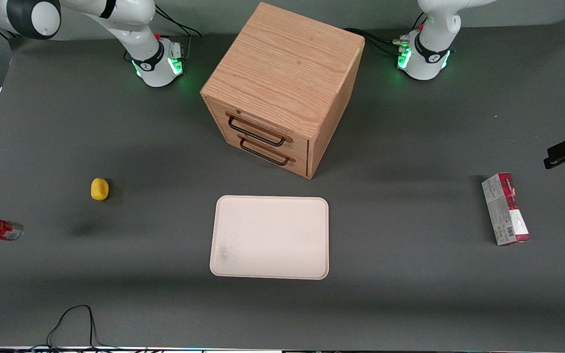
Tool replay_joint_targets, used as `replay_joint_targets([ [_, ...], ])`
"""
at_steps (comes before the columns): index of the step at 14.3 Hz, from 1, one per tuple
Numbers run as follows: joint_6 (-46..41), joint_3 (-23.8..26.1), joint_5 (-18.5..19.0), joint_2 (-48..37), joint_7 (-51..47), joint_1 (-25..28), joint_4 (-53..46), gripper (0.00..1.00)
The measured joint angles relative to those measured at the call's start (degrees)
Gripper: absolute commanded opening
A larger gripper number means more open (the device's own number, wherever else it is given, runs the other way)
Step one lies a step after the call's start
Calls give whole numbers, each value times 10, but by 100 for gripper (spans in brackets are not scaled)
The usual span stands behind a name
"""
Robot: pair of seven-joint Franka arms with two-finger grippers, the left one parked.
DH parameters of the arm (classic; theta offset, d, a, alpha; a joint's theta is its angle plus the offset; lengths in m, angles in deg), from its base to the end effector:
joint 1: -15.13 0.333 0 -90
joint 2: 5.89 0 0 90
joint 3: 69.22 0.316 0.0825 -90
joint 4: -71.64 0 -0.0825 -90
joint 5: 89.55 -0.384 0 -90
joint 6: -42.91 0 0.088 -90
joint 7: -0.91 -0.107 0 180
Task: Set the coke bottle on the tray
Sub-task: 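Lift the bottle and carry it over the white tray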
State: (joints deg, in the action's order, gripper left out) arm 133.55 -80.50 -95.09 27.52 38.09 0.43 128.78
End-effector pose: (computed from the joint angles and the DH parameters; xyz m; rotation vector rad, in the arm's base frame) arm 0.6644 -0.2635 0.5279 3.1064 0.3547 0.0052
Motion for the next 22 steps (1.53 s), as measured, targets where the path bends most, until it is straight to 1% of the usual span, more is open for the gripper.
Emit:
replay_joint_targets([
  [5, -80, -3, 11, -96, 22, -1, -10, 0],
  [8, -103, 7, 10, -123, 24, 5, -9, 0],
  [9, -112, 12, 10, -124, 17, 19, -9, 0],
  [11, -121, 17, 10, -125, -35, 73, -9, 0],
  [15, -123, 22, 10, -132, -198, 220, -9, 0],
  [18, -110, 24, 11, -129, -303, 321, -7, 0],
  [22, -73, 31, 11, -103, -412, 422, -5, 0],
])
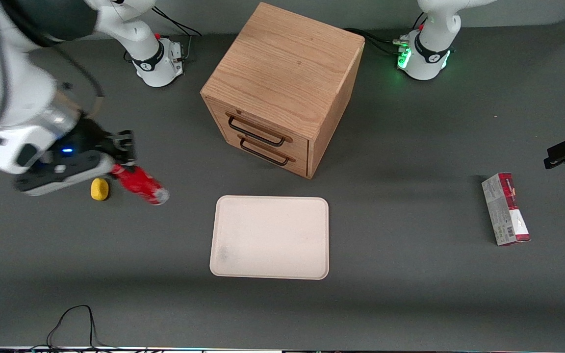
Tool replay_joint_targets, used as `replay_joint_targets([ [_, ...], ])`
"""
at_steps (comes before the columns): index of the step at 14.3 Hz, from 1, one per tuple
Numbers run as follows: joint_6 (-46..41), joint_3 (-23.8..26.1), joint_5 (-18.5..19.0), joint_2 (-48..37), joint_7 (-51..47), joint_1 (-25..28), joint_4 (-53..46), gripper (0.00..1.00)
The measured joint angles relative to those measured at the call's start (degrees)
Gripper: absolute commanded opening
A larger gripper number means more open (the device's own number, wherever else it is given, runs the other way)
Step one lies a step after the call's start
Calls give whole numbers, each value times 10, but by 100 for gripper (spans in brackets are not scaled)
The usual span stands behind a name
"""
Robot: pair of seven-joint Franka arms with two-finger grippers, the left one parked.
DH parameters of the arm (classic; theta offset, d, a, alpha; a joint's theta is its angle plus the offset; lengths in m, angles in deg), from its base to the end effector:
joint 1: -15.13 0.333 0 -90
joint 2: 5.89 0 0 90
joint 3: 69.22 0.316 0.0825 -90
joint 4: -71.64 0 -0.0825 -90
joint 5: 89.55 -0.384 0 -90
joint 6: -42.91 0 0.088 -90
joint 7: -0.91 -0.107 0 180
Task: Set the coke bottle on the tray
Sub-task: 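Lift the bottle and carry it over the white tray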
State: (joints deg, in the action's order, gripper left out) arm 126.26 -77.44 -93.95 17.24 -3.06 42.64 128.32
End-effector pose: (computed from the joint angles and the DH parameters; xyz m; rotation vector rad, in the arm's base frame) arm 0.6083 0.2486 0.6408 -3.0743 -0.4521 -0.0926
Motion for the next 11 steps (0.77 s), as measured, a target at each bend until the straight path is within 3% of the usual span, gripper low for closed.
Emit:
replay_joint_targets([
  [4, 17, 7, 0, 39, -51, 53, -13, 0],
  [11, 100, 5, 1, 145, -50, 33, -13, 0],
])
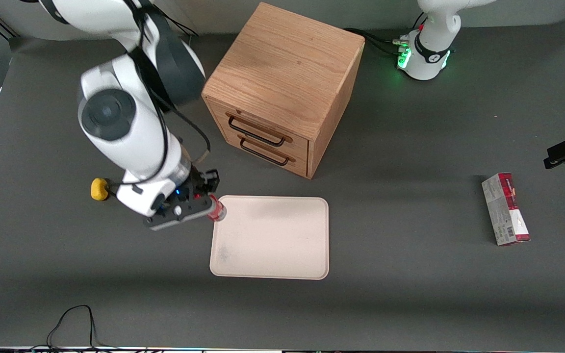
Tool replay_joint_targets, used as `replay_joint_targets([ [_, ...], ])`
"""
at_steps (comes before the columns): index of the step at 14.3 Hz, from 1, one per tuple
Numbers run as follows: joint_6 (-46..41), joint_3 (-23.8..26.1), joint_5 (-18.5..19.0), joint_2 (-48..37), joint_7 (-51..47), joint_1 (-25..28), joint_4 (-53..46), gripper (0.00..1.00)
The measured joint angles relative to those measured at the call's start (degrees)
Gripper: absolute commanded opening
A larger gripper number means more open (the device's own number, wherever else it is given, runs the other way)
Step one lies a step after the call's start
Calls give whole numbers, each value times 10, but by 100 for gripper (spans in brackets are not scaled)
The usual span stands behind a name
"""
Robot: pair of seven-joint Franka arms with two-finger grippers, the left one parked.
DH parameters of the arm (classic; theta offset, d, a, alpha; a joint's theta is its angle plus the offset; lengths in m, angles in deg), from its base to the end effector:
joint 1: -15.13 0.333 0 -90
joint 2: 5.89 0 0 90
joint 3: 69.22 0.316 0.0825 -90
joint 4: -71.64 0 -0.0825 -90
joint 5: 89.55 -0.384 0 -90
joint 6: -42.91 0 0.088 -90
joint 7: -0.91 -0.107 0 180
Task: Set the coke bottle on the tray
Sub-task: 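Lift the bottle and carry it over the white tray, then lower the bottle upright onto the tray and open the right gripper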
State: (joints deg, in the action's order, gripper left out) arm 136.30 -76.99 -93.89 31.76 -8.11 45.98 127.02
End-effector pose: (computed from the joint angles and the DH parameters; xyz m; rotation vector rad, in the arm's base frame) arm 0.6584 0.3255 0.4908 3.1095 0.4220 0.0196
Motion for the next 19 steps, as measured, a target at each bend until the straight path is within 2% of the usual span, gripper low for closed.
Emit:
replay_joint_targets([
  [5, 77, 0, 0, 92, 0, -3, -1, 0],
  [12, 137, 0, 0, 149, 1, -14, -1, 0],
  [13, 140, 0, 0, 151, 1, -14, -1, 30],
  [14, 141, 0, 0, 151, 1, -14, -2, 97],
  [15, 142, 0, 0, 152, 1, -14, -2, 100],
  [19, 135, 0, 0, 147, 1, -14, -15, 100],
])
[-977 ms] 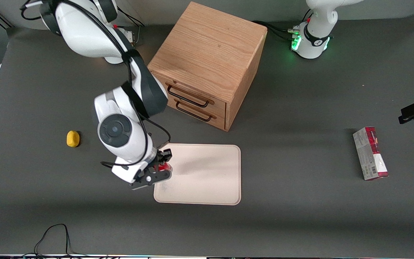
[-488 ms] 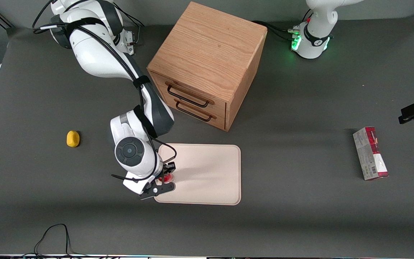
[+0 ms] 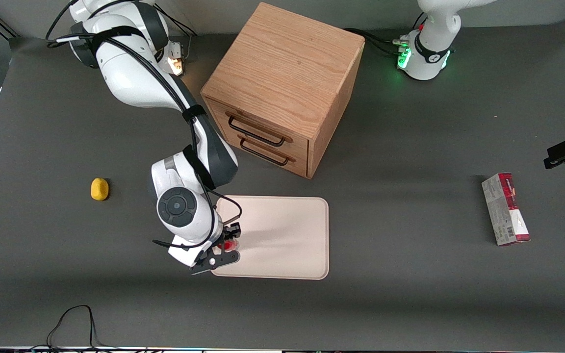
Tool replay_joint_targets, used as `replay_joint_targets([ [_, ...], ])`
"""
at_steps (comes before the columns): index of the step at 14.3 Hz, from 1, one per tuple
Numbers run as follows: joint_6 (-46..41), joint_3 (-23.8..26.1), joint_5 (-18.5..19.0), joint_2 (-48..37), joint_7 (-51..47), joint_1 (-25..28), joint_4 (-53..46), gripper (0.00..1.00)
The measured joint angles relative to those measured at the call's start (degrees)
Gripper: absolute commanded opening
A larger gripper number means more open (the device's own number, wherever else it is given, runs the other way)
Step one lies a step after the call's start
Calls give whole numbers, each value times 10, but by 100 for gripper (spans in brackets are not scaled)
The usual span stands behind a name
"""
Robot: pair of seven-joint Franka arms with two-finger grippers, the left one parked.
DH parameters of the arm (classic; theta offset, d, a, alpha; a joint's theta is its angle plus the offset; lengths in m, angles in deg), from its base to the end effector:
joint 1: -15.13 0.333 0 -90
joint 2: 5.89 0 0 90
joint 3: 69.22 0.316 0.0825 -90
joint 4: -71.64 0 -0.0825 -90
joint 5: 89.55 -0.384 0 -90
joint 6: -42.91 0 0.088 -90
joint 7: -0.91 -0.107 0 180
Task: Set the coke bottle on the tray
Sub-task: 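Lower the bottle upright onto the tray and open the right gripper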
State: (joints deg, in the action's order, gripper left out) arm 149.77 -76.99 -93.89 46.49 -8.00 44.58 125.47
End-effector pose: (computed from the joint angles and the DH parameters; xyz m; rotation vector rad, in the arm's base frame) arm 0.7080 0.3315 0.3297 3.0878 0.3956 0.0408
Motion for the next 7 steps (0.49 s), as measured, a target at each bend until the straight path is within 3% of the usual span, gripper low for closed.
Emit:
replay_joint_targets([
  [7, -193, -4, 0, -132, 0, -2, -23, 100],
])
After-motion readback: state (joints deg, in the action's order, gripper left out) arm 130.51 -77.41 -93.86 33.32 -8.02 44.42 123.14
